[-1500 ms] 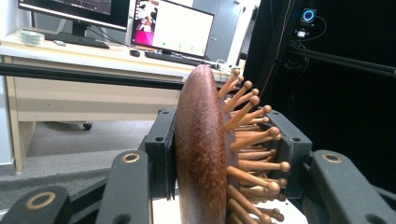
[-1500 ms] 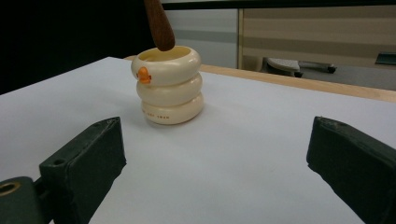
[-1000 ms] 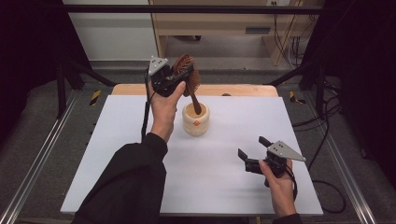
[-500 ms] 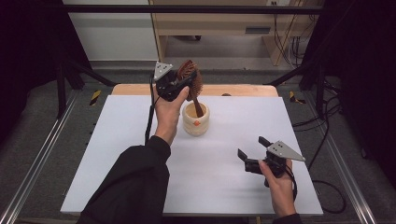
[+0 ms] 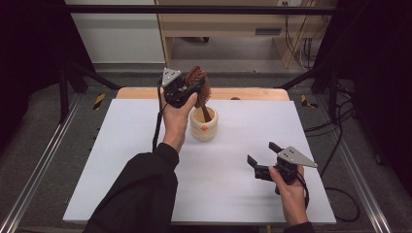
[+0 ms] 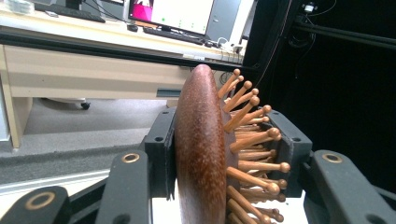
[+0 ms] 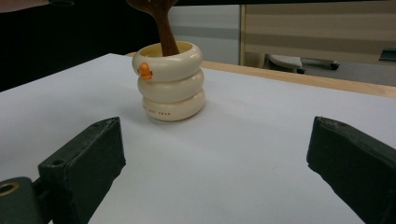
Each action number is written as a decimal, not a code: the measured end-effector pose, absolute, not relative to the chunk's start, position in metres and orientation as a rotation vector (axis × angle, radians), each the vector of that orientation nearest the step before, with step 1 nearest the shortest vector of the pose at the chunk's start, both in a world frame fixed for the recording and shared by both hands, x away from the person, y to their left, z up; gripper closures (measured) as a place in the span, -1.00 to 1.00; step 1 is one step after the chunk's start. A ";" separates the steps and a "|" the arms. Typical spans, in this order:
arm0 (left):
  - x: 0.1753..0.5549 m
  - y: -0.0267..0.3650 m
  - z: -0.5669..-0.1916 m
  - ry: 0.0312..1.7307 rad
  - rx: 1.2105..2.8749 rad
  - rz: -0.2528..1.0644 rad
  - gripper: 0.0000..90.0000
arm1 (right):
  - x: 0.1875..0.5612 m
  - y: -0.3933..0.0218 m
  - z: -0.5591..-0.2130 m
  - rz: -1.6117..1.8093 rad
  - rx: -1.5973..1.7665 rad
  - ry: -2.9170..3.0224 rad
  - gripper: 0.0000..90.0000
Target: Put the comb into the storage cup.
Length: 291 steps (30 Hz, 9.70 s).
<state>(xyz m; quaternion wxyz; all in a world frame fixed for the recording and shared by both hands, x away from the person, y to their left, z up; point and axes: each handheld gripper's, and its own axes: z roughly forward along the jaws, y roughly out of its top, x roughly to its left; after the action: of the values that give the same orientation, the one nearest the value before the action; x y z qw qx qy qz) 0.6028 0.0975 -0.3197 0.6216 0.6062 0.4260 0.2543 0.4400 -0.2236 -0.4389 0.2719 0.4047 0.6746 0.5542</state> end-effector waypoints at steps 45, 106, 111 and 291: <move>0.603 0.089 -0.343 0.998 1.402 0.559 0.13 | 0.440 -0.223 -0.439 1.487 1.091 1.824 -0.90; 0.606 0.087 -0.358 1.010 1.409 0.535 0.13 | 0.441 -0.222 -0.441 1.486 1.087 1.838 -0.90; 0.605 0.087 -0.358 1.009 1.408 0.533 0.13 | 0.441 -0.222 -0.441 1.487 1.087 1.839 -0.90; 0.615 0.136 -0.375 1.115 1.364 0.429 -0.07 | 0.442 -0.214 -0.445 1.477 1.082 1.868 -0.91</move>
<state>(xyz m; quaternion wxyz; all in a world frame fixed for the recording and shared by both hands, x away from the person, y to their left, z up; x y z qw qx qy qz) 0.6149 0.1359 -0.3748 0.6163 0.5923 0.4843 0.1865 0.4424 -0.2142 -0.4445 0.2602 0.3994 0.6896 0.5452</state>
